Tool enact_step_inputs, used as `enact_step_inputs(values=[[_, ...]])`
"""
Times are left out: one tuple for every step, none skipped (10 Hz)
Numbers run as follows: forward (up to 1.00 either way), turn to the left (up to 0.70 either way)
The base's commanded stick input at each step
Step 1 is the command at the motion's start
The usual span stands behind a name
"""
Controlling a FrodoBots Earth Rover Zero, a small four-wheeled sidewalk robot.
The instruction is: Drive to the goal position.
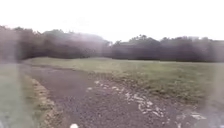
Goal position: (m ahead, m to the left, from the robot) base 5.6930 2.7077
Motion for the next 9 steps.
enact_step_inputs(values=[[0.0,-0.7],[0.0,-0.48],[0.0,-0.23],[0.7,0.0],[0.7,0.0],[0.7,0.0],[0.7,0.0],[0.7,0.0],[0.7,0.0]])
